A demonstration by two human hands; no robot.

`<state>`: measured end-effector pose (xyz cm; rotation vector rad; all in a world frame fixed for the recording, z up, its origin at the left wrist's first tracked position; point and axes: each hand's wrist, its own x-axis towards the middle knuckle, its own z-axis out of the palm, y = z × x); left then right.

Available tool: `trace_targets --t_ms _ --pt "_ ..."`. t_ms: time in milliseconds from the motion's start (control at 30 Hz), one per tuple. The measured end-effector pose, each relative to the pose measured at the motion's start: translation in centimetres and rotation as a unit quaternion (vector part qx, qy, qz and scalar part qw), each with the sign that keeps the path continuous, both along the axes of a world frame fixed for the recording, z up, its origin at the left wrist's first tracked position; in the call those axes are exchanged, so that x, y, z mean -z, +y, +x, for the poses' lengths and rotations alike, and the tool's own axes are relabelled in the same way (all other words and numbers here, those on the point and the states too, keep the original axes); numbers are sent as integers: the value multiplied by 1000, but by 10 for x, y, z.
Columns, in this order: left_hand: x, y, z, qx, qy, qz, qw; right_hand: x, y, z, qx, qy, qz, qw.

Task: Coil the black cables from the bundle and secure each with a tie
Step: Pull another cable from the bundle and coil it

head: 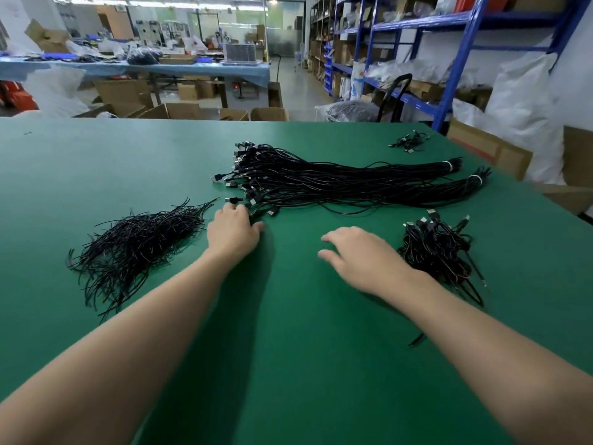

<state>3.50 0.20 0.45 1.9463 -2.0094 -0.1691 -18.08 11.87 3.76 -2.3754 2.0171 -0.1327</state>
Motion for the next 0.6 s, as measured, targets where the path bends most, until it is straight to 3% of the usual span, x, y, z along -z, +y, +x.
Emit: trace_targets --t_ms 167,433,500,600 --pt "-2 -13 5 11 30 -28 999 24 -40 36 -58 -33 49 997" --pt "-33 -8 17 34 293 49 954 47 -116 81 -46 -72 -41 996" --pt "-39 -3 22 43 360 85 928 53 -129 82 -21 -58 -34 998" --pt "-46 7 29 85 491 170 850 56 -146 83 15 -66 26 997"
